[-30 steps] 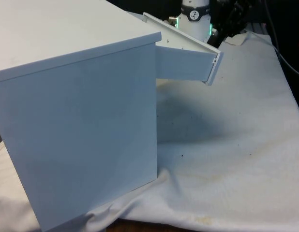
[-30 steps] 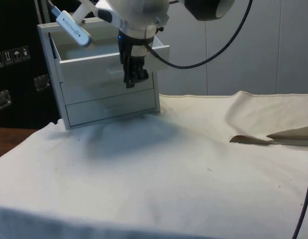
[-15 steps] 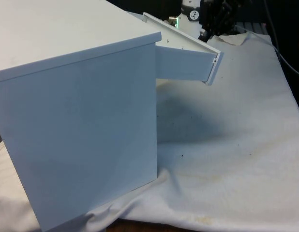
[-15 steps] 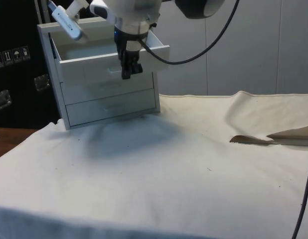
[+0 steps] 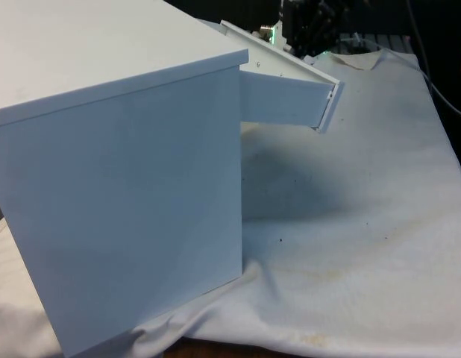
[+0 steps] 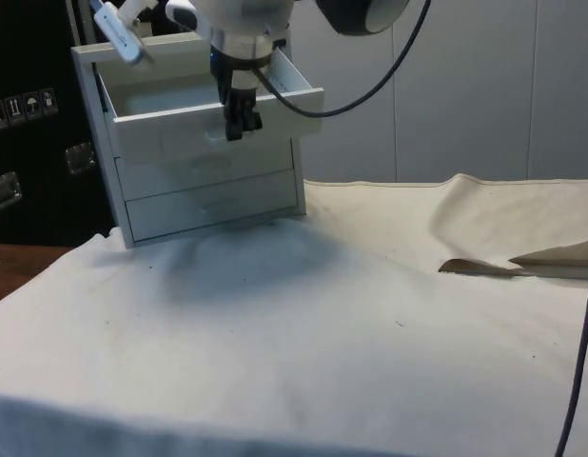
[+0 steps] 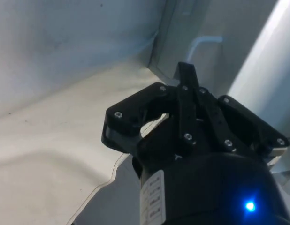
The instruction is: Open the drawer, then close it.
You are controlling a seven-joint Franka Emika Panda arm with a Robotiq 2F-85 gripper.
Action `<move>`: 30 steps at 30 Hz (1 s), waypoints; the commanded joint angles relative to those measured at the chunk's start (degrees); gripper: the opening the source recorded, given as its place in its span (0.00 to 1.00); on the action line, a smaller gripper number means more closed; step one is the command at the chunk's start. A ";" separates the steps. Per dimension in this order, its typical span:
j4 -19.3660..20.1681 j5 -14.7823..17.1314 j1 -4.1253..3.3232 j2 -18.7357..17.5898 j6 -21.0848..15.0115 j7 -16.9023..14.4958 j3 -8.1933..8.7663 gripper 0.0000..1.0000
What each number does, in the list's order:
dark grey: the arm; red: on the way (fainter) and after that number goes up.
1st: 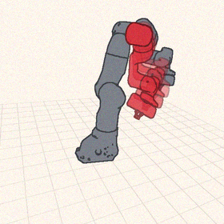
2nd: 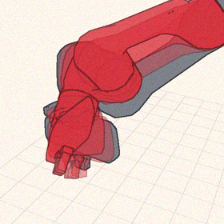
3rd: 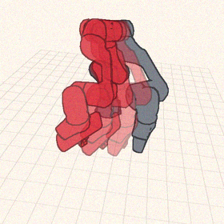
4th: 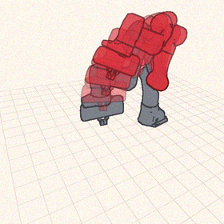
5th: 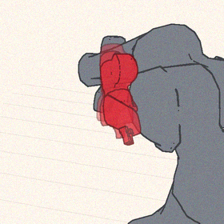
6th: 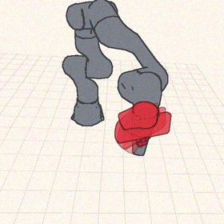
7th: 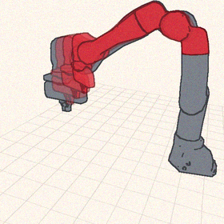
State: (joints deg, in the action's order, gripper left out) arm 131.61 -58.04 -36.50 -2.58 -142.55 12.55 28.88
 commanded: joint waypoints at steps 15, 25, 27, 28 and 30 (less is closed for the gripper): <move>-1.89 0.97 0.97 0.23 -0.69 -4.35 2.75 0.00; -2.86 2.52 0.80 1.20 0.06 -6.88 3.61 0.00; -3.04 2.58 0.74 1.32 0.17 -7.10 3.72 0.00; -3.15 2.69 0.69 1.43 0.29 -7.28 3.84 0.00; -3.61 2.86 0.52 1.78 0.57 -7.96 4.13 0.00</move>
State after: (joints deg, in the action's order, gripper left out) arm 128.00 -55.81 -36.04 -1.03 -142.27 5.44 33.00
